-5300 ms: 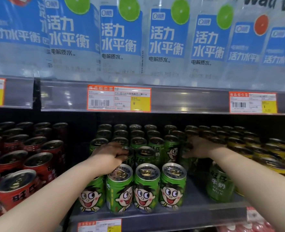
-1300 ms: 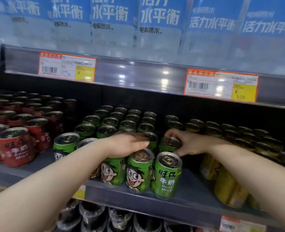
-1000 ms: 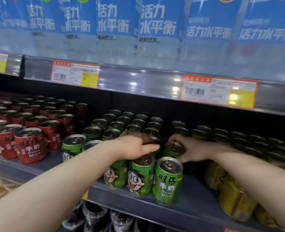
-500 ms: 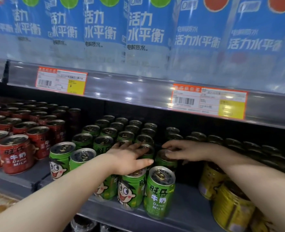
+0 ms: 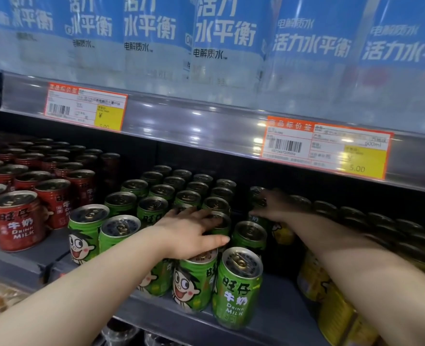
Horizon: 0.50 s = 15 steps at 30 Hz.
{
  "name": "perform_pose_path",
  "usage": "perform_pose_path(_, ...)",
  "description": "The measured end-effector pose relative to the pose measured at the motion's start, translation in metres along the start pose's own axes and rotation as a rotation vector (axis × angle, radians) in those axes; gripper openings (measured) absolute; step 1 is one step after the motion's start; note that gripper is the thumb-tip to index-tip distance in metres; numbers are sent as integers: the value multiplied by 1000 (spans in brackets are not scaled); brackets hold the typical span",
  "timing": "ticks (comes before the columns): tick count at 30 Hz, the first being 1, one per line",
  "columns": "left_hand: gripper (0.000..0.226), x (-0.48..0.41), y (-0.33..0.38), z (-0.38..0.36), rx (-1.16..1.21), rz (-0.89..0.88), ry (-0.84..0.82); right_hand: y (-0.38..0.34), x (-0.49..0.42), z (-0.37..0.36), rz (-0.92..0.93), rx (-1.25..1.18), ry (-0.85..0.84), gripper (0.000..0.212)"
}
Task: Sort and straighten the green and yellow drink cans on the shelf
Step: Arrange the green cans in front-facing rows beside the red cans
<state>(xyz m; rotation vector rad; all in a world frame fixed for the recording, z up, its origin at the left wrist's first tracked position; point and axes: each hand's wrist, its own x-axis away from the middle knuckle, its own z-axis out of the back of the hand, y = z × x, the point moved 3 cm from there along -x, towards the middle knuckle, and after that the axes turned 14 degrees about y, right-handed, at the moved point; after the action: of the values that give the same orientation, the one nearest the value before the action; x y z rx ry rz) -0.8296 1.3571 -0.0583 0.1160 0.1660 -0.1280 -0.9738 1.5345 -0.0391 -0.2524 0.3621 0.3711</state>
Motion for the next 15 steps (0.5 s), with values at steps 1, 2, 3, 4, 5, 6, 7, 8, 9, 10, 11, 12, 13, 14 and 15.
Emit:
perform_pose_path(1, 63, 0, 0, 0, -1, -2, 1, 2, -1, -1, -8, -5, 0, 67)
perform_pose_path(2, 63, 0, 0, 0, 1, -3, 2, 2, -3, -1, -13, -12, -1, 65)
perform_pose_path(3, 63, 0, 0, 1, 4, -2, 2, 4, -4, -2, -16, -22, -5, 62)
perform_pose_path(4, 63, 1, 1, 1, 7, 1, 1, 4, -5, -3, -17, -33, -9, 60)
perform_pose_path(5, 63, 1, 1, 1, 9, 4, 0, 5, -7, -4, -16, -49, -10, 58)
perform_pose_path(6, 63, 1, 1, 1, 10, 7, -1, 3, -7, -4, -12, -71, -17, 58)
perform_pose_path(7, 63, 1, 1, 1, 12, 10, -4, 1, -8, -4, -5, -102, -29, 57)
perform_pose_path(8, 63, 1, 1, 1, 13, 11, -7, -2, -9, -4, 3, -130, -47, 56)
perform_pose_path(9, 63, 1, 1, 1, 14, 11, -9, -5, -9, -5, 23, -154, -68, 54)
perform_pose_path(10, 63, 1, 0, 1, 14, 11, -10, -9, -9, -5, 47, -158, -101, 54)
perform_pose_path(11, 63, 1, 0, 0, 13, 11, -11, -13, -8, -4, 75, -155, -144, 57)
perform_pose_path(12, 63, 1, 0, 0, 13, 10, -11, -16, -7, -3, 93, -145, -195, 60)
perform_pose_path(13, 63, 1, 0, 0, 12, 9, -11, -18, -6, -3, 103, -143, -242, 62)
perform_pose_path(14, 63, 2, 0, 0, 13, 9, -11, -18, -5, -2, 107, -142, -277, 63)
perform_pose_path(15, 63, 2, 0, 0, 14, 10, -12, -17, -5, -1, 104, -143, -298, 64)
